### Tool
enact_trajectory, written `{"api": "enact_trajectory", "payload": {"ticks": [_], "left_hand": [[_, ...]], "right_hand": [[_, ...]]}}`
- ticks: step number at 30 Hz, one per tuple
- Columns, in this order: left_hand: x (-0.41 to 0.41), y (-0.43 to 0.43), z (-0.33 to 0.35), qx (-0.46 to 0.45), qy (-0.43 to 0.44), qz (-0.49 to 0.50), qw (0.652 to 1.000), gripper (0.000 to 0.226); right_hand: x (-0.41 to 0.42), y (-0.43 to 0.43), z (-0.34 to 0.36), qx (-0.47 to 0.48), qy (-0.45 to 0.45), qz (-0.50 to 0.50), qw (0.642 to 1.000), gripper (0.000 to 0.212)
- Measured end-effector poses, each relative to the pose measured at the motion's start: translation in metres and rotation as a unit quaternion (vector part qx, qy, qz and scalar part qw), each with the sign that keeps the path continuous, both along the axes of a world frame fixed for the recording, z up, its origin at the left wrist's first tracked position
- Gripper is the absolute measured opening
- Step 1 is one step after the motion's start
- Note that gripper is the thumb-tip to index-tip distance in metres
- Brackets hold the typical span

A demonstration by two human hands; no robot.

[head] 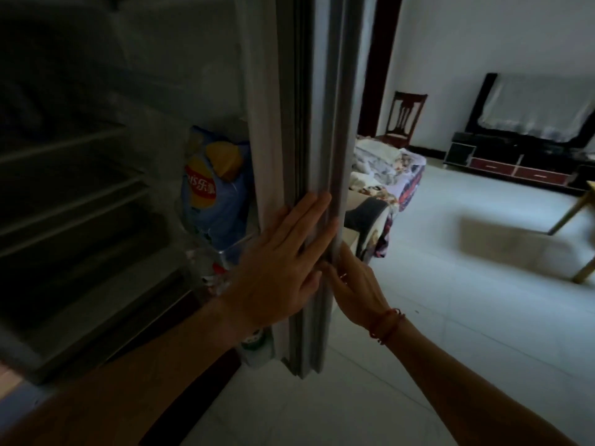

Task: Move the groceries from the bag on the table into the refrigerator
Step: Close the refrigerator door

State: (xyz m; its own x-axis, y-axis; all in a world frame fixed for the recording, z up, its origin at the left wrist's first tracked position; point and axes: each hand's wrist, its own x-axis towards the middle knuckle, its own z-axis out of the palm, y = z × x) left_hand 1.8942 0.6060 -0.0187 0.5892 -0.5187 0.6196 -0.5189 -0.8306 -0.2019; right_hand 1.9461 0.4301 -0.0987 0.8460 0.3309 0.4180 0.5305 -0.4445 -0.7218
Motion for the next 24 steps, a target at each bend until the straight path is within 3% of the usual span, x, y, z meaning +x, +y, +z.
{"api": "enact_trajectory", "payload": {"ticks": [3, 7, 16, 24], "left_hand": [[-0.032, 0.026, -0.008, -0.035, -0.012, 0.017, 0.999, 0.080], [-0.066, 0.066, -0.016, -0.057, -0.024, 0.052, 0.997, 0.088], [-0.126, 0.141, -0.033, -0.148, -0.051, 0.140, 0.978, 0.101], [-0.154, 0.203, -0.036, -0.261, -0.046, 0.200, 0.943, 0.093]], "right_hand": [[-0.022, 0.028, -0.001, -0.014, -0.033, 0.069, 0.997, 0.050], [-0.046, 0.077, 0.000, -0.020, -0.101, 0.119, 0.988, 0.076], [-0.077, 0.178, 0.002, -0.078, -0.188, 0.180, 0.962, 0.104], [-0.080, 0.263, 0.027, -0.089, -0.286, 0.200, 0.933, 0.092]]}}
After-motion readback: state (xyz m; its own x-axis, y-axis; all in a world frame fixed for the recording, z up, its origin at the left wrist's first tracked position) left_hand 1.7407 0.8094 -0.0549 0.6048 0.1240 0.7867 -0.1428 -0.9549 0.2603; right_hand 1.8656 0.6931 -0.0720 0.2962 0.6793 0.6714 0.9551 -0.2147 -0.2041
